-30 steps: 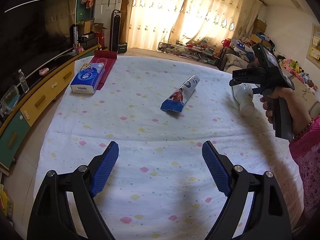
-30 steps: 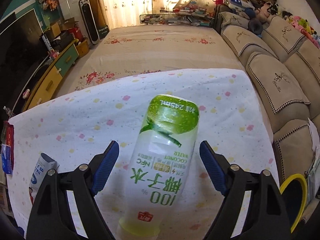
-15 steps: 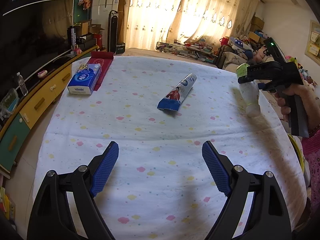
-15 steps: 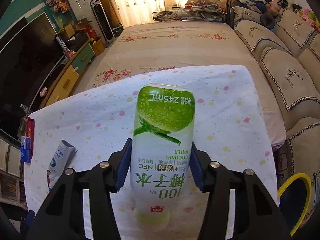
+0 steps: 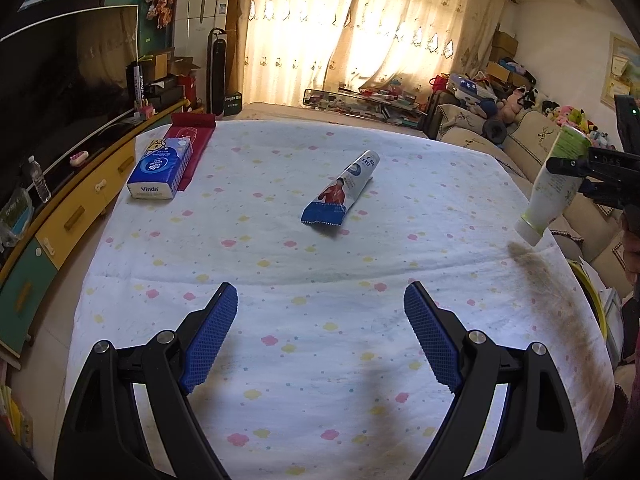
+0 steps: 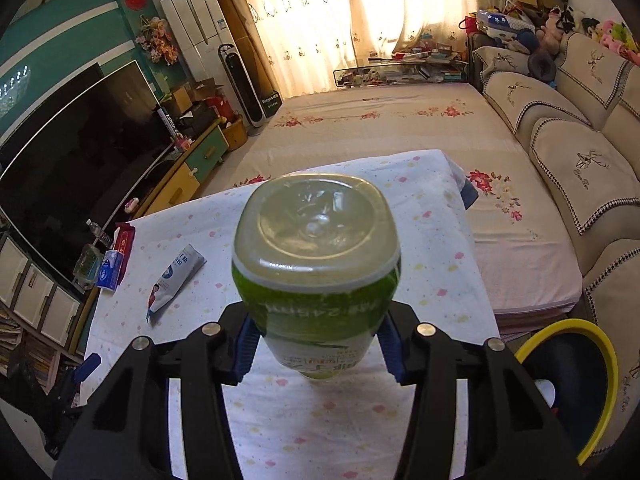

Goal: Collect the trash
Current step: 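Carry the coconut water bottle over the bin and open the right tool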

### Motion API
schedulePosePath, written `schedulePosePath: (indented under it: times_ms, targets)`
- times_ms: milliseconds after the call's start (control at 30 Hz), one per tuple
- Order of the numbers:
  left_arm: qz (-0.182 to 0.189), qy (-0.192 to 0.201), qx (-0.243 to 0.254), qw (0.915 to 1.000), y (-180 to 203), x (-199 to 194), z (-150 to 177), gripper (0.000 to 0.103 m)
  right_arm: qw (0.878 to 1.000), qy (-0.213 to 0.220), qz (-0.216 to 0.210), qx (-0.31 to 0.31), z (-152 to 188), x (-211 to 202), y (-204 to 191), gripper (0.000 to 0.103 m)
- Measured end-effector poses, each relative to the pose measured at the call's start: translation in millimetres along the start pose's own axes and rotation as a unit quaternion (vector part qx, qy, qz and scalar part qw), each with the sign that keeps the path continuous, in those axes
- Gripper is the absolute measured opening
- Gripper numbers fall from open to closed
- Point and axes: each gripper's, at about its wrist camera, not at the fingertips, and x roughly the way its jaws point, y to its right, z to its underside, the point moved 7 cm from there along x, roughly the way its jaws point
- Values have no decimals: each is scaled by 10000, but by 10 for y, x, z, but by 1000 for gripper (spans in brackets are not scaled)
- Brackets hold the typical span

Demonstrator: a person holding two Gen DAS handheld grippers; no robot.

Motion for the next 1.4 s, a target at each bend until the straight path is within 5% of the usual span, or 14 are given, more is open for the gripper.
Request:
schedulePosePath:
  times_ms: [367,667,967,1167,1400]
  targets:
    - [31,60,113,9999,53,-17,-1,84,9990,297,67,324,351,-409,416,48]
    - [30,46,194,9998,96,1,11,84,9909,631,752,924,613,-858,1332,48]
    - [29,13,233,9997,104,19,21,84,9779,303,1466,1458,990,-748,2146,49]
    - [18,-26,263,9997,118,47,29,84,9719,369,1674,1613,1090,-681,2269,57]
    - [5,-79,307,9995,133,81,47,84,9781,817,1388,1317,1080,-736,1834,58]
